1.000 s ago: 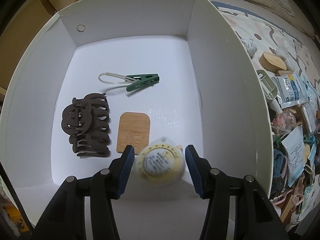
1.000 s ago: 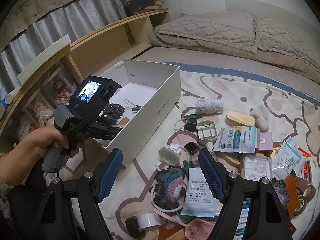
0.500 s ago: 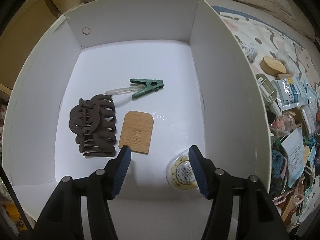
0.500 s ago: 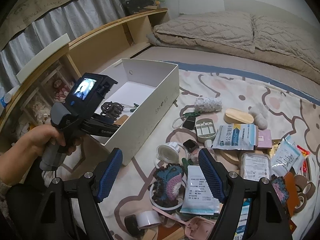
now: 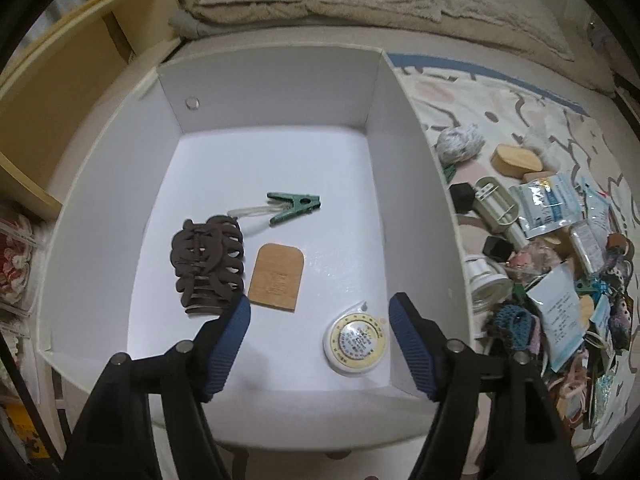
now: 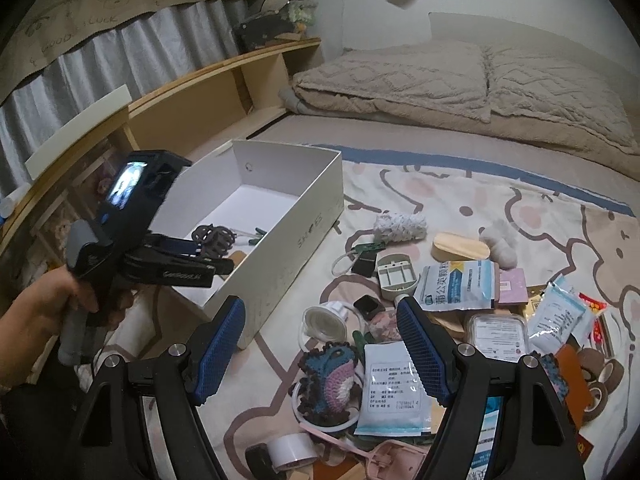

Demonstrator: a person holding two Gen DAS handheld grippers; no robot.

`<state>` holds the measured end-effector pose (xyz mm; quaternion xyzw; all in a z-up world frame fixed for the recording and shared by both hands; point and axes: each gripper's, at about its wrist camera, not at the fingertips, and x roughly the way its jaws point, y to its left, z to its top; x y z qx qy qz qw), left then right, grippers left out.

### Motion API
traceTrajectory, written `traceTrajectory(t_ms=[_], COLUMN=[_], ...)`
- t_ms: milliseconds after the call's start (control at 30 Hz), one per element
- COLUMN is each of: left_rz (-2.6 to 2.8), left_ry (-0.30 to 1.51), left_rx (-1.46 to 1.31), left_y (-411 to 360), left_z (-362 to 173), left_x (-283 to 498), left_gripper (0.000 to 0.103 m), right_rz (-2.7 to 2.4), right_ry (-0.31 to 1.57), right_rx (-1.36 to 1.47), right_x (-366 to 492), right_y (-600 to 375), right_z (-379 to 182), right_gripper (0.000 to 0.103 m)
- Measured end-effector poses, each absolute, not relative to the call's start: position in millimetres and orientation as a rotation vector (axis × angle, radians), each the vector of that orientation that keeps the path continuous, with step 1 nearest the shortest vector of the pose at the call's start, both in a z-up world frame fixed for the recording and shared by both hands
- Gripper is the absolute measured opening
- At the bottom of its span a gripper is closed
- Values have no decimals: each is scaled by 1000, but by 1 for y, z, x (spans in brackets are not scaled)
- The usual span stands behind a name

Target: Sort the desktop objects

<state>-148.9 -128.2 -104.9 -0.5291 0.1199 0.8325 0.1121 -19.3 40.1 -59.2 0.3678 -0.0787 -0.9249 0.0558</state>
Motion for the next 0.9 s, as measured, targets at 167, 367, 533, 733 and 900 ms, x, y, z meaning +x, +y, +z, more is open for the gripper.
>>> traceTrajectory(t_ms=[167, 367, 533, 733, 900], left_rz=[2448, 2449, 2450, 2468, 2481], left_ry=[347, 342, 334, 303, 313], left_rx=[-1492, -1415, -1356, -1259, -1207], left_y=[-126, -123, -121, -124, -127], left_z=[-93, -78, -62, -43, -35], left_x=[-135, -116, -98, -73, -56], left_gripper=[73, 78, 79, 90, 95], right_rz=[-2843, -2878, -2898, -2947, -2980], right_ry=[-232, -239, -211, -170, -182], right_rx=[1098, 1078, 1057, 1022, 989], right_x=[-14, -8, -1, 11, 21], right_y=[38, 35, 28, 23, 22], right_z=[-56, -54, -50, -44, -41], right_gripper=[78, 79, 88, 99, 103])
